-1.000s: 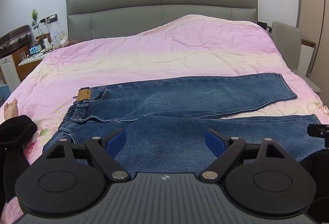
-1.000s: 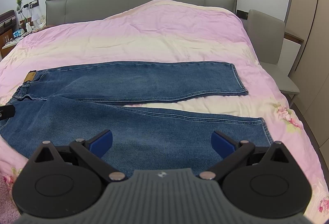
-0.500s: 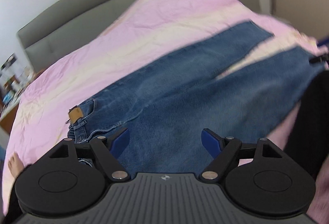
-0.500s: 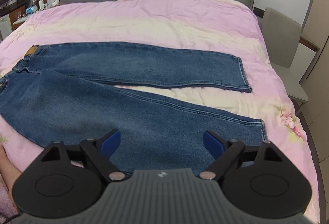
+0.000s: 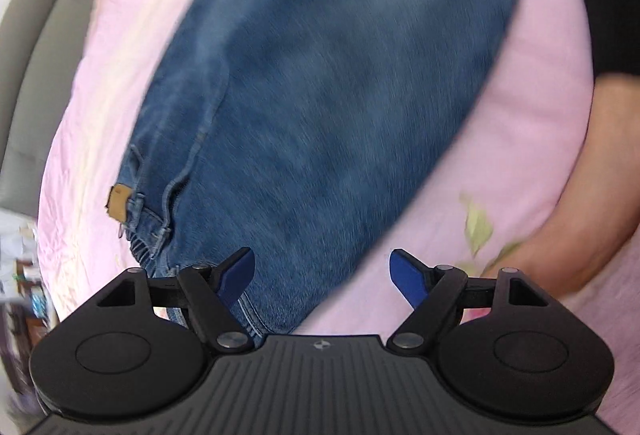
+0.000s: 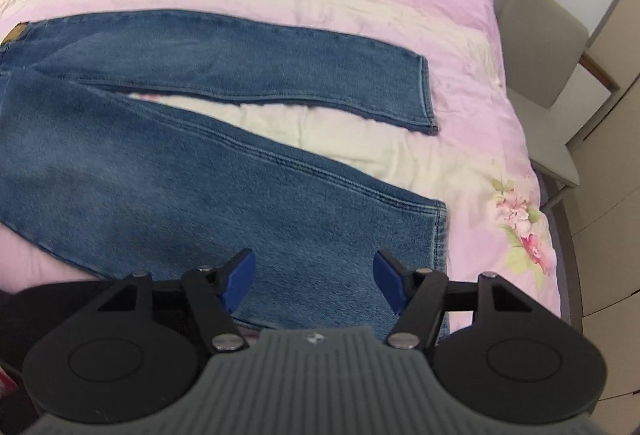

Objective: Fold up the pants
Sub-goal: 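Grasp the jeans waistband with the left gripper while the right gripper grasps a leg hem, then lift the jeans with both grippers and lay one leg over the other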

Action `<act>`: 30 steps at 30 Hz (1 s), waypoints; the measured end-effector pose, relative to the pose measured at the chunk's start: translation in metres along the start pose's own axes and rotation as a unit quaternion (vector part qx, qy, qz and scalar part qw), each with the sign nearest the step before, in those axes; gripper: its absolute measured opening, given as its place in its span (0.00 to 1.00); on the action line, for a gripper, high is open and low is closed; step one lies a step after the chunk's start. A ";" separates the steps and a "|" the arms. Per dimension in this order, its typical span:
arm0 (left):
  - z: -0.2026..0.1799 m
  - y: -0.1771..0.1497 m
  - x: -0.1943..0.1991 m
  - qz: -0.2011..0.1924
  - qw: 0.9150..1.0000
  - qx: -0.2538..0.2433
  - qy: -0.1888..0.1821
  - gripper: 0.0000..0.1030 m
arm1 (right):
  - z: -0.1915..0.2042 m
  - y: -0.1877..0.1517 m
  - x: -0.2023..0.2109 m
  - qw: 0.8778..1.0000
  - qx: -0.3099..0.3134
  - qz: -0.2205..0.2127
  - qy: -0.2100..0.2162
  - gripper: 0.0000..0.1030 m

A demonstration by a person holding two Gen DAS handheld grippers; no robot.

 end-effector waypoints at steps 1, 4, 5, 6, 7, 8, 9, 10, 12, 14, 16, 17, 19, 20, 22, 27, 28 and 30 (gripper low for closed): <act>-0.003 -0.003 -0.007 0.010 1.000 -0.014 0.001 0.88 | -0.003 -0.004 -0.004 1.000 0.014 0.011 0.003 0.60; -0.010 -0.011 -0.026 0.037 0.998 -0.036 0.017 0.88 | -0.011 -0.016 -0.019 0.997 0.056 0.042 0.012 0.62; -0.010 -0.013 -0.030 0.040 0.998 -0.036 0.019 0.88 | -0.013 -0.021 -0.023 0.996 0.069 0.053 0.014 0.62; -0.010 -0.015 -0.033 0.042 0.998 -0.033 0.020 0.88 | -0.016 -0.026 -0.027 0.995 0.079 0.065 0.020 0.63; -0.009 -0.015 -0.036 0.045 0.998 -0.026 0.023 0.88 | -0.018 -0.030 -0.031 0.992 0.094 0.076 0.030 0.64; -0.008 -0.015 -0.038 0.047 0.998 -0.020 0.025 0.88 | -0.017 -0.035 -0.034 0.989 0.112 0.084 0.035 0.66; -0.006 -0.014 -0.040 0.048 0.998 -0.013 0.026 0.88 | -0.017 -0.039 -0.038 0.987 0.132 0.090 0.034 0.70; -0.005 -0.014 -0.042 0.050 0.998 -0.007 0.026 0.89 | -0.015 -0.043 -0.041 0.983 0.153 0.095 0.032 0.70; -0.005 -0.014 -0.046 0.051 0.998 0.001 0.030 0.91 | -0.015 -0.048 -0.048 0.980 0.171 0.097 0.026 0.70; -0.007 -0.014 -0.048 0.050 0.998 0.004 0.035 0.92 | -0.015 -0.052 -0.058 0.978 0.180 0.106 0.027 0.69; -0.010 -0.014 -0.049 0.049 0.998 0.008 0.040 0.94 | -0.013 -0.058 -0.067 0.972 0.202 0.117 0.026 0.68; -0.011 -0.013 -0.050 0.049 0.998 0.008 0.045 0.95 | -0.010 -0.061 -0.072 0.969 0.214 0.121 0.026 0.68; -0.015 -0.012 -0.050 0.051 0.997 0.007 0.057 0.95 | -0.002 -0.066 -0.076 0.964 0.241 0.113 0.019 0.66; -0.017 -0.011 -0.049 0.053 0.996 0.006 0.066 0.95 | 0.002 -0.068 -0.075 0.962 0.252 0.106 0.016 0.63; -0.022 -0.011 -0.047 0.049 0.995 0.005 0.083 0.90 | 0.006 -0.070 -0.072 0.961 0.263 0.089 0.007 0.40; -0.022 -0.011 -0.034 0.032 0.991 0.040 0.125 0.30 | 0.016 -0.069 -0.056 0.959 0.276 0.063 -0.012 0.12; -0.019 -0.012 -0.030 0.026 0.990 0.054 0.129 0.29 | 0.017 -0.066 -0.051 0.960 0.275 0.054 -0.019 0.10; -0.011 -0.011 -0.019 0.014 0.986 0.085 0.143 0.23 | 0.015 -0.056 -0.039 0.965 0.258 0.033 -0.028 0.08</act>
Point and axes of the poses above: each gripper's, at about its wrist camera, not at the fingertips, and x roughly against the way its jaws point, z to its left, y to its top, the point moved 1 cm from there along -x, roughly the way its jaws point, and after that the axes turned 6 degrees about y, right-handed, at the moved point
